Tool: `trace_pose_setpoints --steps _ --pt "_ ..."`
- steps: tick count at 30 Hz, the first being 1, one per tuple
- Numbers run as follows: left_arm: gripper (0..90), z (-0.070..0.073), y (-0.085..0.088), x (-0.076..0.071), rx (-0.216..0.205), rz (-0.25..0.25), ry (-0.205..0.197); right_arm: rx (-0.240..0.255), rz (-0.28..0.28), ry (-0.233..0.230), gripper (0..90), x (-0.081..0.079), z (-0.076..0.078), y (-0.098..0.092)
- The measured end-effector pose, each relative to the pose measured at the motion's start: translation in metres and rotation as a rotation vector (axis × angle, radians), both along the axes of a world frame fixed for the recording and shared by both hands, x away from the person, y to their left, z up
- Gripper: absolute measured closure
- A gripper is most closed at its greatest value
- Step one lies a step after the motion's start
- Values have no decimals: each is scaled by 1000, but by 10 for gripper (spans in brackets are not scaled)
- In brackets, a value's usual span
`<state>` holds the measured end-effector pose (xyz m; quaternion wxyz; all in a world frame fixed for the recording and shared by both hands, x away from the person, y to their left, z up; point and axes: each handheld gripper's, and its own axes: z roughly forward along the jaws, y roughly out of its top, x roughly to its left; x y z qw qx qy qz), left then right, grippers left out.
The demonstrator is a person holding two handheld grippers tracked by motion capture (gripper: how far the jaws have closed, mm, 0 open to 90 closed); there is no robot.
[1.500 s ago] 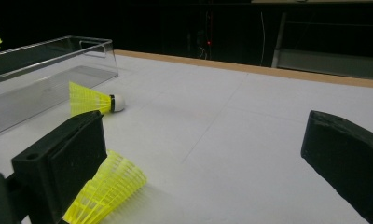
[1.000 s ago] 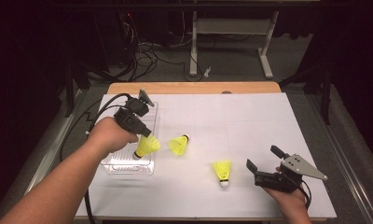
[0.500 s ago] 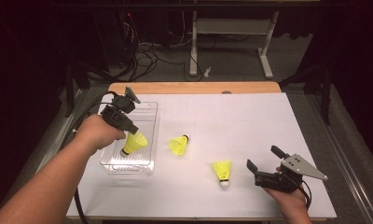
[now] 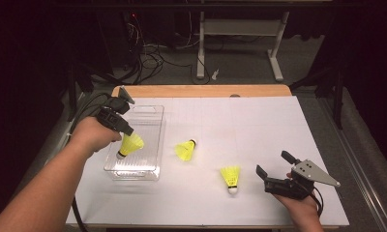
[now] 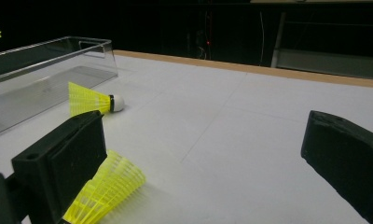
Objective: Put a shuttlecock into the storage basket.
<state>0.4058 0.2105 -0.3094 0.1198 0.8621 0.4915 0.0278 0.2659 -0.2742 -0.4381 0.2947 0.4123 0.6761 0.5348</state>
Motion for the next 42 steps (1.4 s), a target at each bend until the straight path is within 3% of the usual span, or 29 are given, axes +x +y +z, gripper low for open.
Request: trace_pose_setpoints --steps 14,27,34,42 --pt "900 -8 10 15 -9 62 -7 3 -1 -1 6 0 0 -1" --pt "900 -34 23 34 12 141 13 8 -1 1 6 -1 0 -2" --pt "900 -38 24 40 -13 146 7 7 1 5 6 0 0 -1" --pt "900 -47 20 44 -6 150 9 8 3 0 6 -1 0 -2"
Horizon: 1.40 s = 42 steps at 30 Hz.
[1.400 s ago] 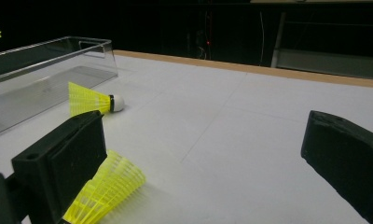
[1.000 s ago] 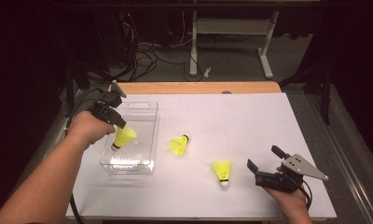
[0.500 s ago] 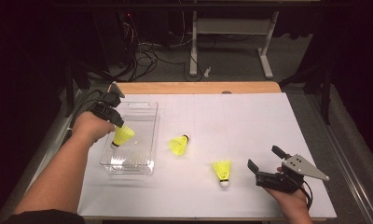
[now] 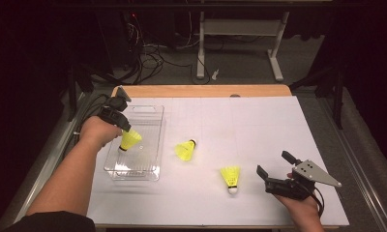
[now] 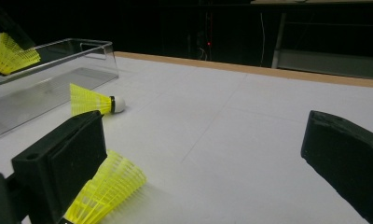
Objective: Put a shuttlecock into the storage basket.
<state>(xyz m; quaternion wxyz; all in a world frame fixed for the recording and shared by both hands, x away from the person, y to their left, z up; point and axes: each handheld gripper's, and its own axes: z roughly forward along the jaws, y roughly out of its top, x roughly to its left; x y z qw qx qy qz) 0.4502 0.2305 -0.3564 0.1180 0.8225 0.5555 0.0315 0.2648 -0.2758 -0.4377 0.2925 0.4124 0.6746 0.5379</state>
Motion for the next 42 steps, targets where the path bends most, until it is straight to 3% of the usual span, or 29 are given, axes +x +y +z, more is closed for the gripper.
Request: trace_pose_setpoints --steps 12,42 --pt "900 -16 12 6 -7 49 21 3 -1 5 6 0 0 0" --pt "900 -38 16 10 15 72 10 0 7 9 6 1 -2 1"
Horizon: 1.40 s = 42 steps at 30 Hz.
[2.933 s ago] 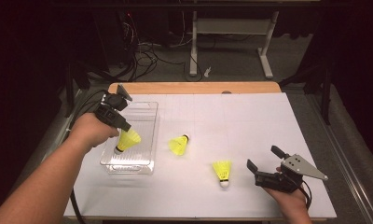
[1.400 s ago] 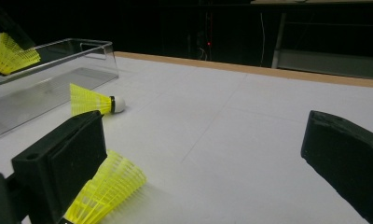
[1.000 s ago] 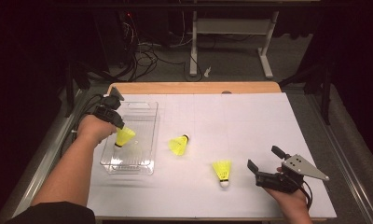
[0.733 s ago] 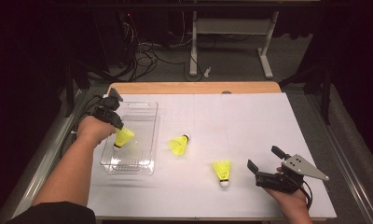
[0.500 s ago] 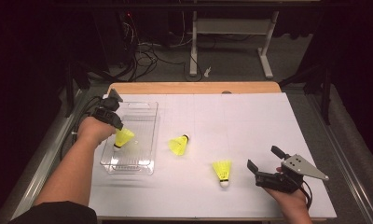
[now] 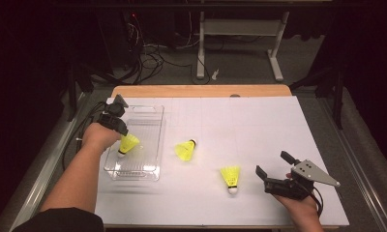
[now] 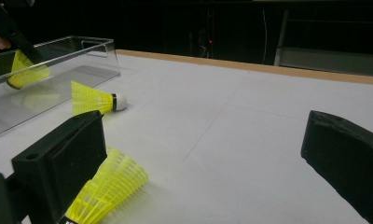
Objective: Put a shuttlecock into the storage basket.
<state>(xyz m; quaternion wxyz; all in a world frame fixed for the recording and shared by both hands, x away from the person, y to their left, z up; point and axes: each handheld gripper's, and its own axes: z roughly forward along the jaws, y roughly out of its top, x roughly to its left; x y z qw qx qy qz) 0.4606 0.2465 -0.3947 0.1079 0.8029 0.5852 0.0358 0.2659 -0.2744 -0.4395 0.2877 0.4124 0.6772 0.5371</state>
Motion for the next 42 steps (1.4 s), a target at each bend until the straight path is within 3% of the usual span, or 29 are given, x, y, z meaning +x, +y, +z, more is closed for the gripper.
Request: trace_pose_setpoints --steps 9,21,32,42 --pt "894 -2 0 3 14 4 -15 -1 2 -1 6 0 0 0" --pt "883 -3 2 5 12 -1 -6 -4 12 2 6 1 -1 1" --pt "623 -3 -3 8 -20 -12 17 2 13 7 6 2 -2 0" --pt "523 2 -4 6 -45 -13 18 6 13 9 6 2 -2 0"
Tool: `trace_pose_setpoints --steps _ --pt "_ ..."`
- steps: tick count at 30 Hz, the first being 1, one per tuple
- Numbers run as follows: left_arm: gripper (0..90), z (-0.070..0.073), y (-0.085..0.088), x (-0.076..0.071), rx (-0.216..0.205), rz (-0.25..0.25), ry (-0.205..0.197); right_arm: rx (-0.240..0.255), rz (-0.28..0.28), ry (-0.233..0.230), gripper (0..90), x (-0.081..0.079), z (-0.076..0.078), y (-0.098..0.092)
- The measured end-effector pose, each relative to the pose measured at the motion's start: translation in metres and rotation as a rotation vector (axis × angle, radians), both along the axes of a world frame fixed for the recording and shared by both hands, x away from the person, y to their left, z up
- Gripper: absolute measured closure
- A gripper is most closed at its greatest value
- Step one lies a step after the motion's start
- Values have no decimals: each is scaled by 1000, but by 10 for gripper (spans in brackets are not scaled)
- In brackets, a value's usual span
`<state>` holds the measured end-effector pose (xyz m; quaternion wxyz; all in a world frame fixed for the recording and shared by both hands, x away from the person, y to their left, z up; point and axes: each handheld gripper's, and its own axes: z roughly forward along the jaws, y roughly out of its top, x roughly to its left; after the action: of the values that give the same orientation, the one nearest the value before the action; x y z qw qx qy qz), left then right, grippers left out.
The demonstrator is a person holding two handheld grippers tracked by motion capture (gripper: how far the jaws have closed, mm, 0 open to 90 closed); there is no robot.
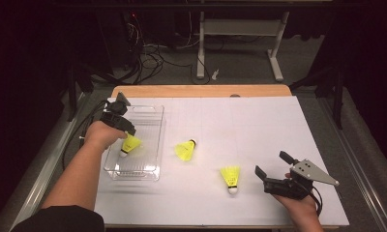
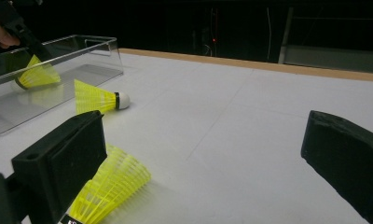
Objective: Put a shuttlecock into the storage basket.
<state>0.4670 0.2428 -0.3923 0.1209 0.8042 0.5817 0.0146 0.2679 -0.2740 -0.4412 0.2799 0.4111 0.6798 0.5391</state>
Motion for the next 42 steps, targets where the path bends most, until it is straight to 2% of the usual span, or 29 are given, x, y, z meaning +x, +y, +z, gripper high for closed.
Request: trace_pose_setpoints --steps 7,11,14,16,20,32,42 --pt "477 6 0 -2 -9 -3 -4 1 -1 -1 6 0 0 1" --pt "443 9 -4 -5 11 0 -16 0 1 0 6 1 0 1" --pt "422 12 -5 -7 10 -8 -21 -1 2 3 6 2 -1 1" --pt "403 15 -5 -8 28 -14 -19 -1 2 0 6 1 0 2" --pt "380 24 -6 -10 23 -17 -37 -2 2 1 6 1 0 1" --pt "304 36 -21 -22 34 -39 -64 -5 5 -3 6 0 0 2" --pt "228 43 -22 -32 33 -40 -71 -8 8 -7 6 0 1 3"
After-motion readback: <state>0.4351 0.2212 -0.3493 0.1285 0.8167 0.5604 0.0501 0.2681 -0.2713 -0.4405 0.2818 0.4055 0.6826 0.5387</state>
